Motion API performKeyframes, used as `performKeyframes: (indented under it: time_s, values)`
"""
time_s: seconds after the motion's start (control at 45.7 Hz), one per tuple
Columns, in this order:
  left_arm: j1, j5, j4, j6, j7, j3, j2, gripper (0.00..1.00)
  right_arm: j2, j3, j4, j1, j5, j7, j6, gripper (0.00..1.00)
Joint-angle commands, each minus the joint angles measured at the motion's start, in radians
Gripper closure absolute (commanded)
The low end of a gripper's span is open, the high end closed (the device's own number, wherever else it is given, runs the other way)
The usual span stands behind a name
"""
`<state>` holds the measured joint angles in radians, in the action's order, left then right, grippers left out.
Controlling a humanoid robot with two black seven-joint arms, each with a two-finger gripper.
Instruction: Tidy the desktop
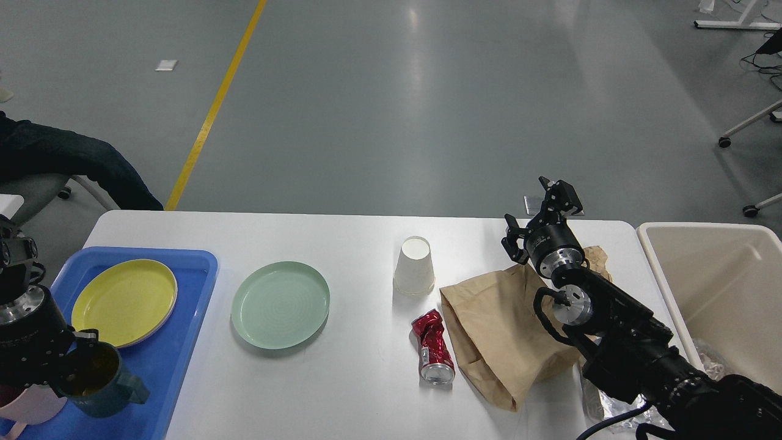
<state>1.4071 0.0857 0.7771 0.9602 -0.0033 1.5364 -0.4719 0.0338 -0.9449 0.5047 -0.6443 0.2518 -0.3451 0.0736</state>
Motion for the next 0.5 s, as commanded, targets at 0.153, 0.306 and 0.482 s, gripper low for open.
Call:
performKeyframes:
  time_s: [0.153,0.306,0.482]
  values:
    - [-0.096,-0.001,-0.071,0.0,0.0,-0.07,-0.005,1.0,0.0,0.0,0.0,0.0,0.0,0.0,0.0,0.0]
    - [-0.096,-0.001,-0.073,0.0,0.0,-0.073,0.002,0.93,0.0,0.0,0.0,0.0,0.0,0.0,0.0,0.0]
    - [-0.094,-0.003,-0.073,0.0,-0.001,-0.075,0.006,0.72,0.0,0.0,0.0,0.0,0.0,0.0,0.0,0.0]
